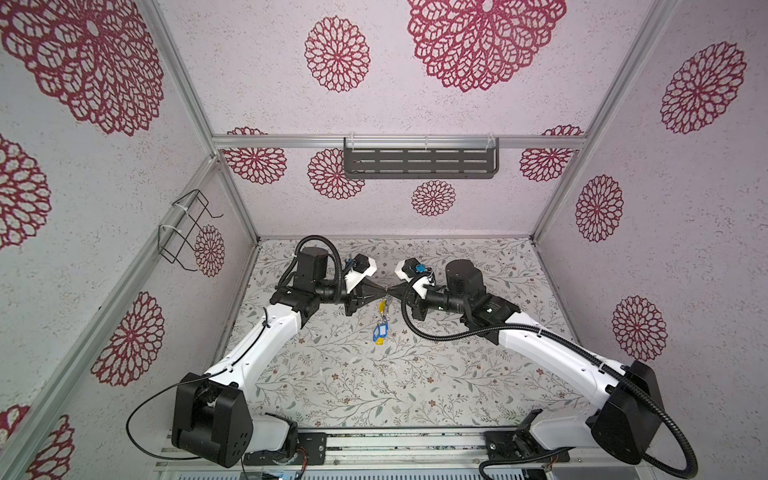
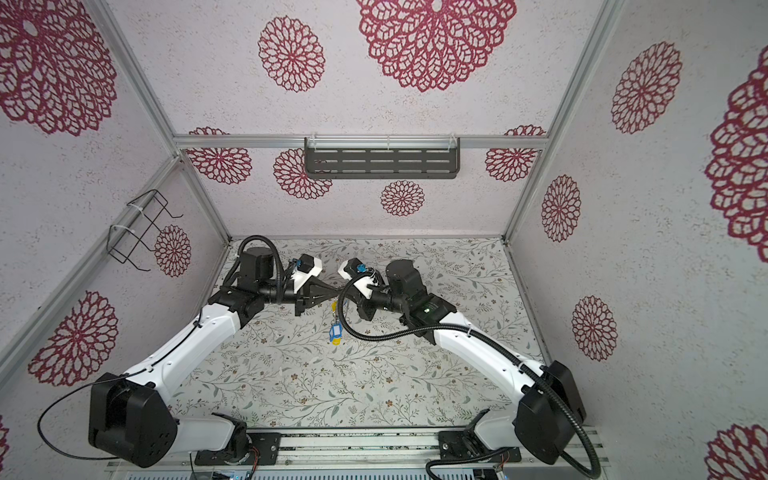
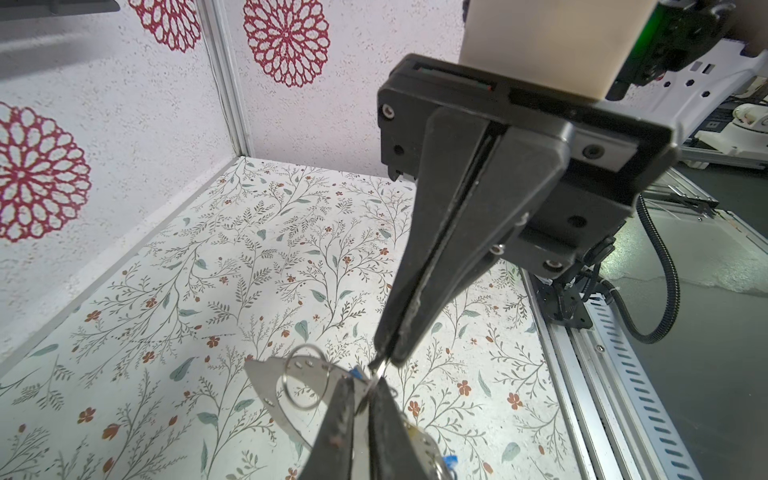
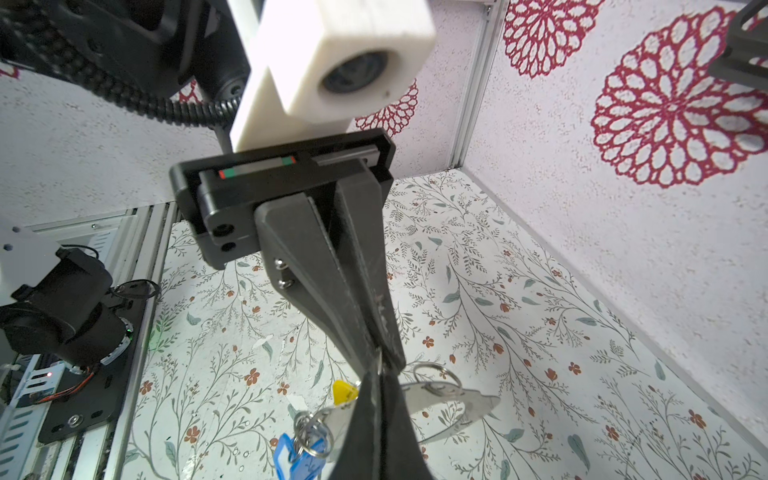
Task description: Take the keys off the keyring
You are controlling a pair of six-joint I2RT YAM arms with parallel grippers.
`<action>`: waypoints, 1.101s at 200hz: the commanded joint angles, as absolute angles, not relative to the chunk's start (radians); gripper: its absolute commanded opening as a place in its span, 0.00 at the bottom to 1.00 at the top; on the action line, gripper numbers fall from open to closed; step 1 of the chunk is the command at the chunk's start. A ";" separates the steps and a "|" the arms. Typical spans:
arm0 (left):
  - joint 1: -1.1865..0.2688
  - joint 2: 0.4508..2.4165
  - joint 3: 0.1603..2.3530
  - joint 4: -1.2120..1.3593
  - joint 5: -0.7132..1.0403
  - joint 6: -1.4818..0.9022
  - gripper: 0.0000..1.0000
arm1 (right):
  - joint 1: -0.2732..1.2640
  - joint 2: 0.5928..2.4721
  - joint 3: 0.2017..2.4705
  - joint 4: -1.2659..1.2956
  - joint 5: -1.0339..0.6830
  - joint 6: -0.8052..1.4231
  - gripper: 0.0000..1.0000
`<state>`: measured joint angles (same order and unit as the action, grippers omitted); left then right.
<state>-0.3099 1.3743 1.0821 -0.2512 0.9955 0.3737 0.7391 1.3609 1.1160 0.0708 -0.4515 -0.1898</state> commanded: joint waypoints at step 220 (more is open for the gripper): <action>-0.356 1.252 1.054 -0.029 0.482 -0.213 0.00 | 0.727 1.167 1.062 0.064 -0.043 -0.033 0.55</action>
<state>-0.3492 1.2896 1.0039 -0.0479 0.6933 -0.0193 0.7345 1.2892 1.1069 0.0681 -0.2569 -0.1162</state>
